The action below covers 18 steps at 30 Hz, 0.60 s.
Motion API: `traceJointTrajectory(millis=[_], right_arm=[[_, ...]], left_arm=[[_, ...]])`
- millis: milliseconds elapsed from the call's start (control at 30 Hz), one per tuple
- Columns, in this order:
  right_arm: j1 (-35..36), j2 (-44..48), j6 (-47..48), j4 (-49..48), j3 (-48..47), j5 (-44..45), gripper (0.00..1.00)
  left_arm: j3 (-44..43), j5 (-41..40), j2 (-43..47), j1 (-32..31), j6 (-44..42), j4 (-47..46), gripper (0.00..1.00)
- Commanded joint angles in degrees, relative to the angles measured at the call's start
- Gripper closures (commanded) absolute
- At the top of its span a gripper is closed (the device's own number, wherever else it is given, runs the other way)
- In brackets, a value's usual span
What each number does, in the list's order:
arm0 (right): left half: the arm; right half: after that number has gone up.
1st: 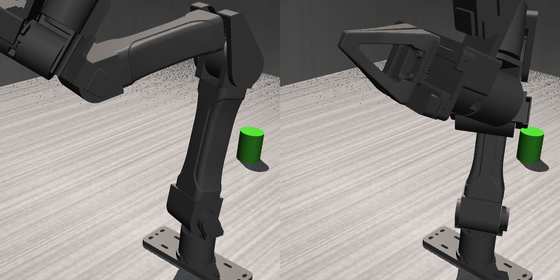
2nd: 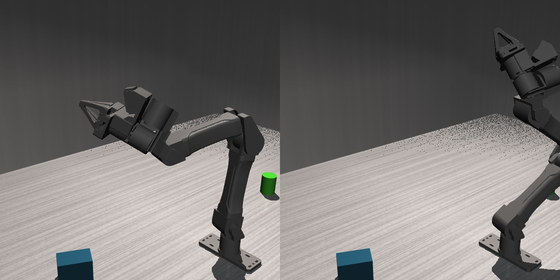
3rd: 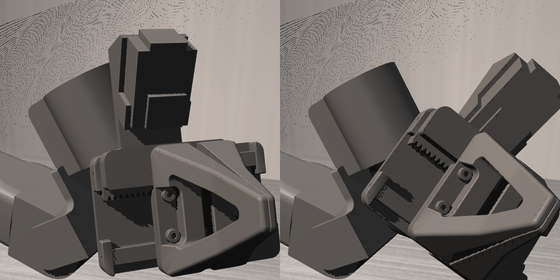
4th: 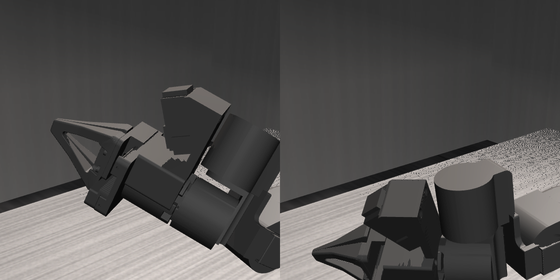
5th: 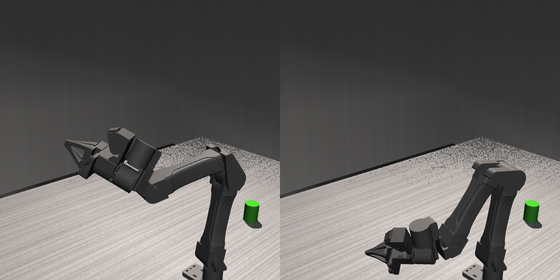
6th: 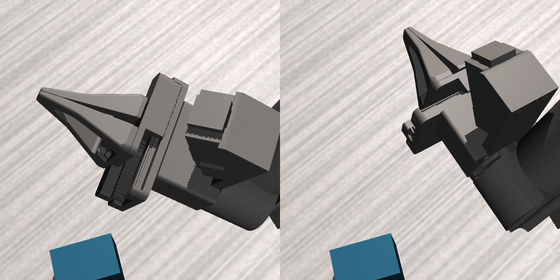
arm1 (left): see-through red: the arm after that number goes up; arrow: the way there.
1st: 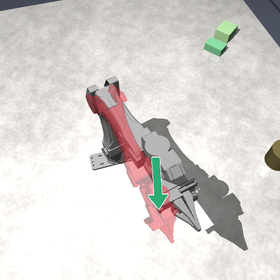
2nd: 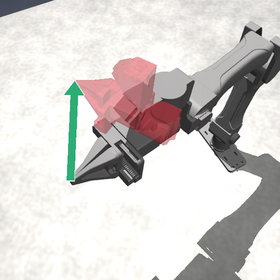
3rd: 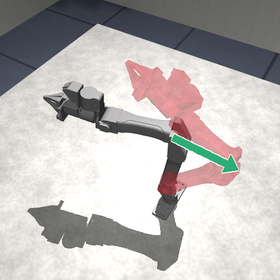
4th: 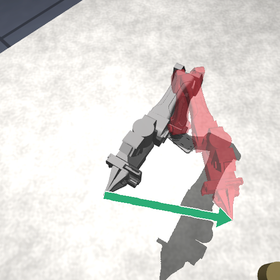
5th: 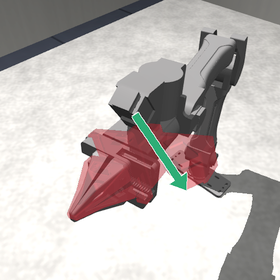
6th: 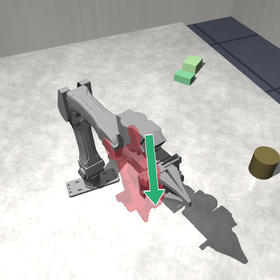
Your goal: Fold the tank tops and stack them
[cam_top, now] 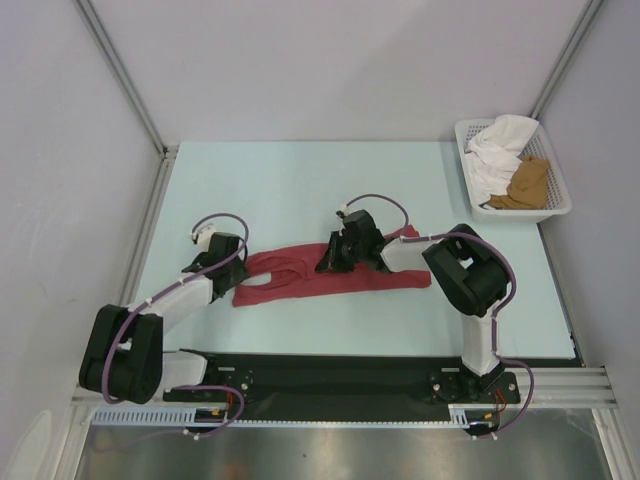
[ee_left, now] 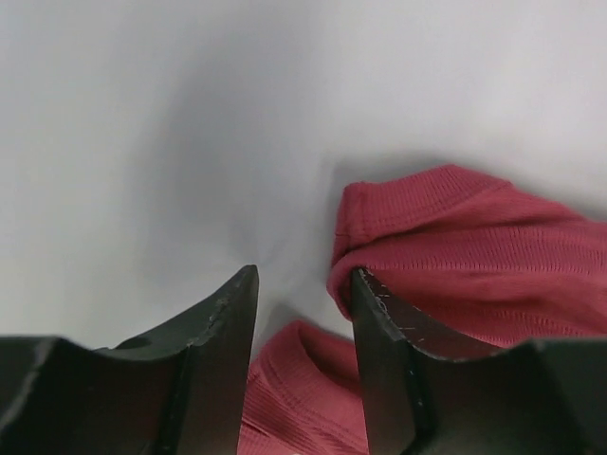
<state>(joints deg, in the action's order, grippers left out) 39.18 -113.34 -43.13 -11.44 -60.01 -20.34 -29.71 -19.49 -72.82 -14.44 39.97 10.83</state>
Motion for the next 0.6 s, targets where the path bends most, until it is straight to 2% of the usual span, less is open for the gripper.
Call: traceJointTrajectory(millis=[0,200,400,433,567], right_arm=[[0.99,-1.53,1.21,6.34,1.38,5.04,1.0],[1.08,-0.57,1.47,7.05,1.39,5.4,1.0],[1.08,-0.39,1.65,7.57,1.3,5.66,1.0],[1.08,-0.3,1.56,7.49,1.3,5.66,1.0],[1.16,-0.65,1.56,7.4,1.12,5.49,1.0]], left_arm=[[-3.59,-2.4,-1.44,4.48,0.47,-0.02,0.51],[-7.81,0.41,-5.4,9.25,-1.55,0.33,0.56],[-6.5,6.64,-4.71,9.16,-4.54,-3.43,0.52],[-5.63,7.96,-4.09,9.16,-4.98,-4.58,0.51],[0.17,11.75,0.73,9.08,-5.69,-8.54,0.34]])
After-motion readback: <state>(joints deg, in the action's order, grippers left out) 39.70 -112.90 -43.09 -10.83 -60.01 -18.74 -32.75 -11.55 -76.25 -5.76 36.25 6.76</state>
